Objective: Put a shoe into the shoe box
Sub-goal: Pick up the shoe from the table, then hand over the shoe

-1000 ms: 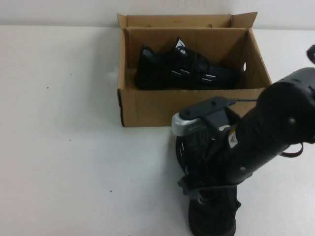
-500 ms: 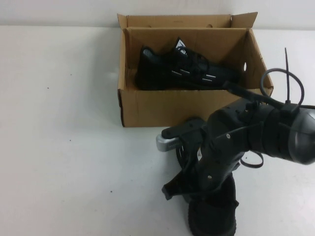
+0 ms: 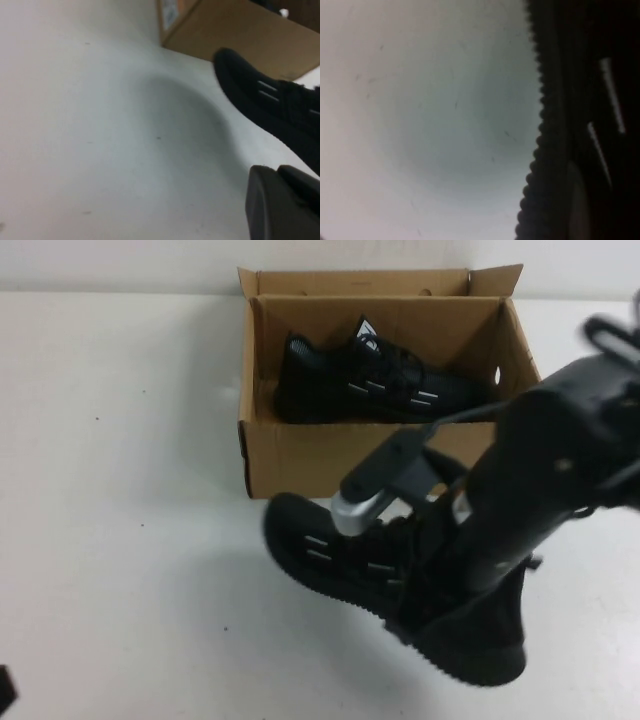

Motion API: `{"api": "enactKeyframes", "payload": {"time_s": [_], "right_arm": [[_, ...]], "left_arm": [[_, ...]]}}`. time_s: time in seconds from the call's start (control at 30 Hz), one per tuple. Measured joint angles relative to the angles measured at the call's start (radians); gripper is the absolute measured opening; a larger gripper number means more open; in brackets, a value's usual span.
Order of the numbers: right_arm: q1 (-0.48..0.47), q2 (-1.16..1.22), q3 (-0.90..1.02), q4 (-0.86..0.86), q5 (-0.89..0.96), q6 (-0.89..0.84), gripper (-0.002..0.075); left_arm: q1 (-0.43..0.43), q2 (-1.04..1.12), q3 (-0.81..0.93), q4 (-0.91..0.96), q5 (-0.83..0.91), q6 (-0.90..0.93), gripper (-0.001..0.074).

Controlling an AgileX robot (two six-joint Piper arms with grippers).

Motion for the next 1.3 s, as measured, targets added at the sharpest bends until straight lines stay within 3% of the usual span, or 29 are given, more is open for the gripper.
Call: {"api": "enactKeyframes", "payload": {"time_s": [0.23, 0.63, 0.9, 1.0, 1.2, 1.3], "right_arm": [[0.002, -0.177, -0.046, -0.029, 0.137, -0.238, -0.0005], [0.002, -0.368, -0.048, -0.075, 0.211, -0.266, -0.0005], [0.002, -0.372, -0.048, -0.075, 0.229, -0.266, -0.0005], [0.002, -0.372, -0.048, -0.067, 0.231, -0.266, -0.0005], [0.002, -0.372, -0.048, -0.043, 0.231, -0.266, -0.0005], [0.002, -0.372, -0.048, -0.04, 0.231, -0.266, -0.0005]], "left_arm": [[0.0, 0.136, 0.0, -0.236, -0.018, 0.184, -0.0004], [0.0, 0.509, 0.0, -0.819, 0.058, 0.665, -0.0004], [0.0, 0.7, 0.0, -0.954, -0.048, 0.796, 0.0003], [0.0, 0.761, 0.0, -1.014, -0.041, 0.804, 0.0082], [0.0, 0.87, -0.006, -1.222, 0.075, 0.825, 0.0463], [-0.014, 0.918, -0.029, -1.248, 0.1, 0.826, 0.0563]]}}
